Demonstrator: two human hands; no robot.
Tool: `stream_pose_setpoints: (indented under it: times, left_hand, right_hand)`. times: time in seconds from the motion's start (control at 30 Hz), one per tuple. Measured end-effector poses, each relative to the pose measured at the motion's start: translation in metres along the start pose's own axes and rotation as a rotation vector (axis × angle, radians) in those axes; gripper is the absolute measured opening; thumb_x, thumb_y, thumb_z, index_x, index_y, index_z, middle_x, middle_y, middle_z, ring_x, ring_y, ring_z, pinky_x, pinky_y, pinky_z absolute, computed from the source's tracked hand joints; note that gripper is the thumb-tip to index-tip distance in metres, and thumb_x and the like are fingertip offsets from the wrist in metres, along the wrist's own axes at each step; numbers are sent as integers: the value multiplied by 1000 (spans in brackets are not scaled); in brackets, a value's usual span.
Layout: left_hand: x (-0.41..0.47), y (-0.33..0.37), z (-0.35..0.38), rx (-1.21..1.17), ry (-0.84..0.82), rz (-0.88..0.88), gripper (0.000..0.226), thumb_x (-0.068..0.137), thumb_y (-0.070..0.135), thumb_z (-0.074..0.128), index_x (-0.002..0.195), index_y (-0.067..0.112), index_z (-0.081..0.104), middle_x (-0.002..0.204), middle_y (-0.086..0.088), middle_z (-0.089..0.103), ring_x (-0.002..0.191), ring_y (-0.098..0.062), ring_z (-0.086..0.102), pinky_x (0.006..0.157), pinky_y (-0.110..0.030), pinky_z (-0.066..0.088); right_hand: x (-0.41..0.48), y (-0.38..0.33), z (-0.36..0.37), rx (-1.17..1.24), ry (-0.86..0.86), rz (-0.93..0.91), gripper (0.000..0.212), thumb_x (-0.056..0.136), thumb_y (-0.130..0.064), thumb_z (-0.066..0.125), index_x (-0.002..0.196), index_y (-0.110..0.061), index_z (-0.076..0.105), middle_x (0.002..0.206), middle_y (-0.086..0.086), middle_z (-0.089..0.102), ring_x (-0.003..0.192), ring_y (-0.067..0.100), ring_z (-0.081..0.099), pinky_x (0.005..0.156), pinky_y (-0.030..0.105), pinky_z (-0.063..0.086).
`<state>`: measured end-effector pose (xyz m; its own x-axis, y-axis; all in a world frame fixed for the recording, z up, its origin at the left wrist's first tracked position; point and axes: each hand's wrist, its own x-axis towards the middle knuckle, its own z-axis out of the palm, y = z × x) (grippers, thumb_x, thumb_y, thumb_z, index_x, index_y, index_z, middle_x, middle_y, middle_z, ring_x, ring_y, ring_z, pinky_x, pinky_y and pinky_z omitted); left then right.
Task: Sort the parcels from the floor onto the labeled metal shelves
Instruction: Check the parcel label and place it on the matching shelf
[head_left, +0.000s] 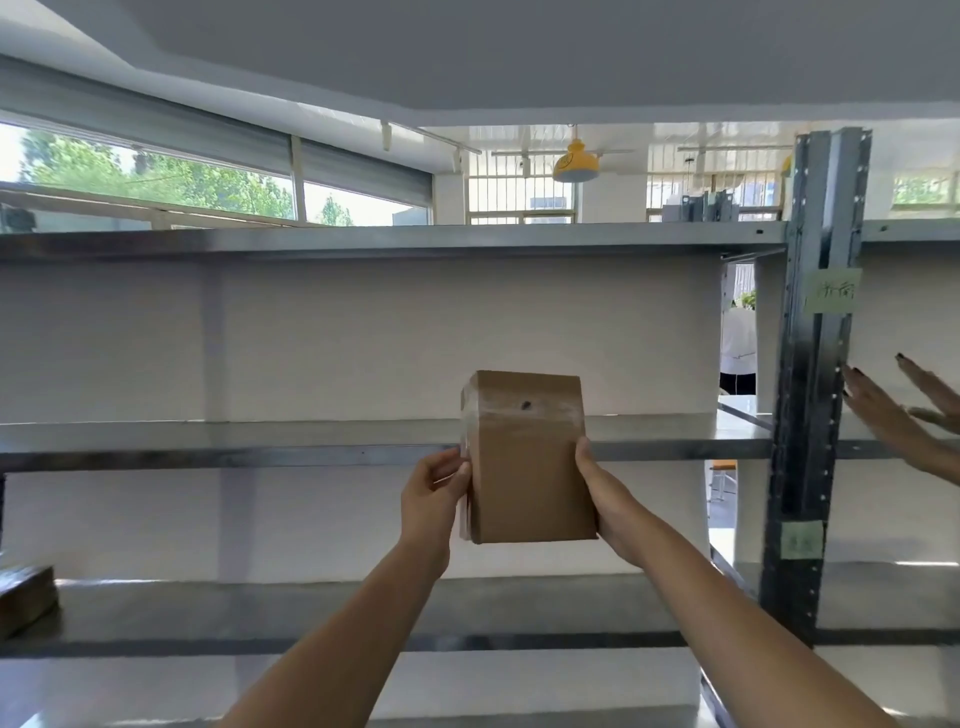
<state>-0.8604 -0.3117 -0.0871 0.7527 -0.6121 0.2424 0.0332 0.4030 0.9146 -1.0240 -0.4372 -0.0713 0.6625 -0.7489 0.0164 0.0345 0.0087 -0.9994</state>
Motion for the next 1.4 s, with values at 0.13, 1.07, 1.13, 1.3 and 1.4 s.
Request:
stream_pose_setpoints:
  times: [0.13, 1.07, 1.13, 1.3, 1.4]
  left_hand:
    - [-1, 1, 10, 99, -34, -10, 23, 92, 22, 73, 114, 20, 66, 125, -6, 67, 117, -20, 62, 99, -36, 53]
    - [-21, 13, 23, -205, -258, -243, 55, 103, 58, 32, 130, 24, 65, 126, -6, 72, 115, -30, 69, 99, -61, 52]
    - [-20, 14, 24, -186, -216, -243, 51, 106, 53, 32, 128, 22, 67, 121, -6, 74, 110, -29, 71, 90, -55, 58]
    - [-17, 21, 24, -29, -245, -193, 41, 108, 39, 36, 125, 20, 69, 112, -4, 78, 100, -26, 74, 72, -42, 62]
    - [-16, 23, 26, -8, -257, -239, 39, 108, 35, 37, 121, 18, 70, 111, -6, 77, 96, -25, 74, 77, -43, 61]
  right_hand:
    - [-3, 2, -12, -3, -24, -81, 64, 80, -61, 70, 134, -29, 55, 123, -6, 70, 114, 17, 66, 103, 44, 51]
    - [0, -7, 18, -223, 392, -218, 45, 103, -54, 21, 144, -46, 38, 145, 10, 30, 139, 31, 27, 115, 44, 25]
    - [-1, -9, 20, -202, 367, -170, 52, 101, -61, 19, 148, -45, 33, 154, 9, 23, 146, 30, 17, 119, 46, 17]
    - [12, -8, 24, -61, 348, 30, 114, 67, -97, 20, 157, -27, 20, 164, 5, 18, 147, 29, 29, 119, 51, 28]
    - [5, -11, 25, -134, 340, 50, 110, 72, -93, 8, 156, -24, 26, 163, 9, 21, 146, 31, 31, 120, 50, 27]
